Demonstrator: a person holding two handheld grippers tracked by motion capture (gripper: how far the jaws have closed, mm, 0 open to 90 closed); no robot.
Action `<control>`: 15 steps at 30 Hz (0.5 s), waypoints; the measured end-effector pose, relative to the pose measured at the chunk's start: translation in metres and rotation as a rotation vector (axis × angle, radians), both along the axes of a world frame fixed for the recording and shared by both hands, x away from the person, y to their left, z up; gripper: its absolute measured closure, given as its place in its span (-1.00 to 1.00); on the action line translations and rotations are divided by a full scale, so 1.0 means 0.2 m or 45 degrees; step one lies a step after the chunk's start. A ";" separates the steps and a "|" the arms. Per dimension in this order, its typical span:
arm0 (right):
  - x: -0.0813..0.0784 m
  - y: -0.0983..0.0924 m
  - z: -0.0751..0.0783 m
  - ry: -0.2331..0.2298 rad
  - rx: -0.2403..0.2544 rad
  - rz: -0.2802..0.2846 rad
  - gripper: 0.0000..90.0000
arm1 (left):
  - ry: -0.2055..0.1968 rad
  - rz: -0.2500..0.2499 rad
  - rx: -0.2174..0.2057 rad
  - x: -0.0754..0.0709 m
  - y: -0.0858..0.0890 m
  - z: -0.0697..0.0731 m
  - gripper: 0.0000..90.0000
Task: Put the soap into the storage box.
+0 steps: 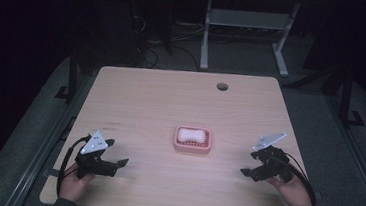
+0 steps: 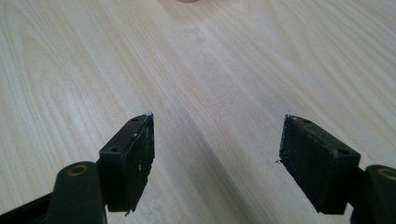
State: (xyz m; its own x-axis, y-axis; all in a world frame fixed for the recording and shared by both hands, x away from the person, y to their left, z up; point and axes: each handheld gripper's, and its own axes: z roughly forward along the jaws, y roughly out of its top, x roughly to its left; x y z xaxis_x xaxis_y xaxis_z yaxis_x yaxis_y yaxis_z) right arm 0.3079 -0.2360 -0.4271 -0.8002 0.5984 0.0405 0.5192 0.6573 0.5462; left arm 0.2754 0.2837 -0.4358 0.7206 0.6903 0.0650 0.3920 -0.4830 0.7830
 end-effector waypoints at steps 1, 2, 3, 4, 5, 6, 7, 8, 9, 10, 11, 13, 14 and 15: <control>0.00 0.00 0.00 0.003 0.001 0.001 -0.42 | -0.002 0.000 -0.001 0.00 0.00 0.00 -0.68; -0.01 -0.01 -0.01 0.002 0.001 -0.001 -0.42 | 0.002 0.006 -0.013 0.00 -0.01 0.00 -0.68; -0.01 -0.01 -0.01 0.000 -0.001 -0.001 -0.42 | 0.002 0.008 -0.017 0.00 -0.01 0.00 -0.68; -0.02 -0.02 -0.02 0.002 -0.002 -0.006 -0.42 | 0.002 0.007 -0.014 0.00 -0.01 0.00 -0.68; -0.03 -0.02 -0.02 0.001 0.002 -0.008 -0.42 | 0.002 0.004 -0.011 0.00 -0.01 0.00 -0.68; -0.03 -0.03 -0.02 0.005 0.007 -0.012 -0.43 | -0.002 -0.002 -0.006 0.00 -0.01 0.00 -0.68; -0.04 -0.04 -0.03 0.006 0.008 -0.017 -0.42 | -0.001 -0.002 -0.005 0.00 -0.01 0.00 -0.68; -0.04 -0.04 -0.03 0.004 0.010 -0.015 -0.42 | -0.001 -0.003 -0.004 0.00 -0.01 0.00 -0.68; -0.05 -0.04 -0.03 0.003 0.011 -0.019 -0.43 | -0.001 -0.003 -0.004 0.00 -0.01 0.00 -0.68; -0.05 -0.05 -0.03 0.005 0.012 -0.023 -0.42 | -0.002 -0.003 -0.005 0.00 -0.01 0.00 -0.68; -0.06 -0.05 -0.04 0.005 0.015 -0.026 -0.42 | -0.002 -0.003 -0.005 0.00 -0.01 0.00 -0.68; -0.07 -0.06 -0.04 0.001 0.016 -0.033 -0.43 | 0.000 -0.002 -0.005 0.00 -0.01 0.00 -0.68; -0.07 -0.06 -0.04 0.001 0.018 -0.034 -0.43 | -0.002 -0.004 -0.006 0.00 -0.01 0.00 -0.68; -0.08 -0.06 -0.04 0.001 0.017 -0.039 -0.43 | -0.002 -0.004 -0.006 0.00 -0.01 0.00 -0.68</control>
